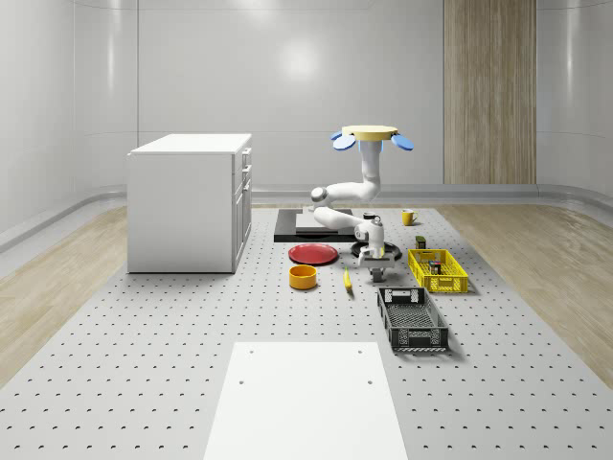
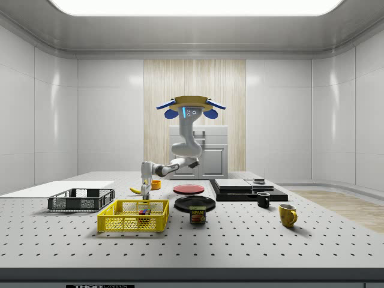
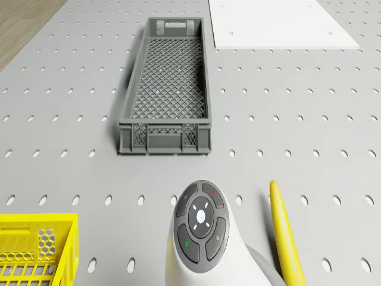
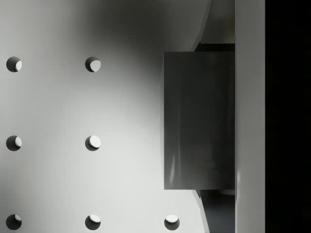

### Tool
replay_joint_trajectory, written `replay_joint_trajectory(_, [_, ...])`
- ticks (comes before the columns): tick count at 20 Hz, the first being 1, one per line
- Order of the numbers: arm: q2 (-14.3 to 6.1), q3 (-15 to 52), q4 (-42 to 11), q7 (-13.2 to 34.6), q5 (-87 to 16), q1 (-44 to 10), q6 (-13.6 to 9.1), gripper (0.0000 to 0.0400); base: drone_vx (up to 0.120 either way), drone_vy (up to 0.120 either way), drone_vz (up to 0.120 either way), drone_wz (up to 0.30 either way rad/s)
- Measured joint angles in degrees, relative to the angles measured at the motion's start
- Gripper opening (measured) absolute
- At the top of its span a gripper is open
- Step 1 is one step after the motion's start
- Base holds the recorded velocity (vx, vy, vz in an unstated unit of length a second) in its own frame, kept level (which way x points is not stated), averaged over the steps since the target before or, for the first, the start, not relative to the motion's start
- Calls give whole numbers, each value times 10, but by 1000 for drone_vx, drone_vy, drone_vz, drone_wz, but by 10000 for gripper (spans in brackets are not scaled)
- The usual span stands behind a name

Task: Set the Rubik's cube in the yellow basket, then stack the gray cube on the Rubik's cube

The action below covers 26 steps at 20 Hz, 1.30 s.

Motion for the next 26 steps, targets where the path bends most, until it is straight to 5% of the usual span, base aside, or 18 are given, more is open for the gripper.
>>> replay_joint_trajectory(14, [-4, 46, -27, 3, 43, 10, -26, 250, 0, 0, 109, 0])
replay_joint_trajectory(21, [-6, 49, -28, 3, 46, 10, -27, 250, -51, 97, 120, 0])
replay_joint_trajectory(26, [-6, 50, -28, 4, 47, 10, -26, 250, -120, 120, 0, 0])
